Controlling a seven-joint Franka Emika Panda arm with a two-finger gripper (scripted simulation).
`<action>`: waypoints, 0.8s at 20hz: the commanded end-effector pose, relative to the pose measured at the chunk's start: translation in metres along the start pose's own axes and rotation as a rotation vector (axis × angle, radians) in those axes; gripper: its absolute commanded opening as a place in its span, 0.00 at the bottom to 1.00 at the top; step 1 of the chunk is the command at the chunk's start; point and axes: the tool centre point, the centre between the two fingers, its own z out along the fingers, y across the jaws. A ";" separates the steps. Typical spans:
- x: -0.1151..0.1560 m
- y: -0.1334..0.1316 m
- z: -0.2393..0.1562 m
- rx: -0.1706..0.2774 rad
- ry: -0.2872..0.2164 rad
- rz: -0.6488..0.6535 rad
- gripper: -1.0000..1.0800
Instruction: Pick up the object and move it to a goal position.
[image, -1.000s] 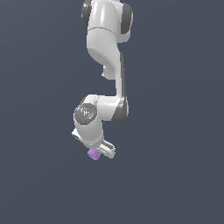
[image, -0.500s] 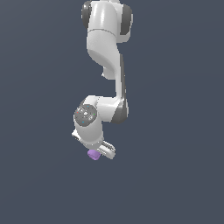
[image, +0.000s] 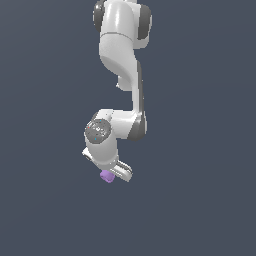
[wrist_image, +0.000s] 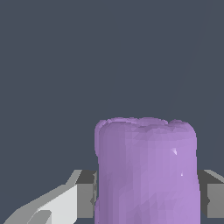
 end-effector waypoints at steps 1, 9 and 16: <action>-0.002 -0.001 -0.004 0.000 0.001 0.000 0.00; -0.021 -0.012 -0.031 0.000 0.001 0.000 0.00; -0.055 -0.030 -0.080 0.001 0.000 -0.001 0.00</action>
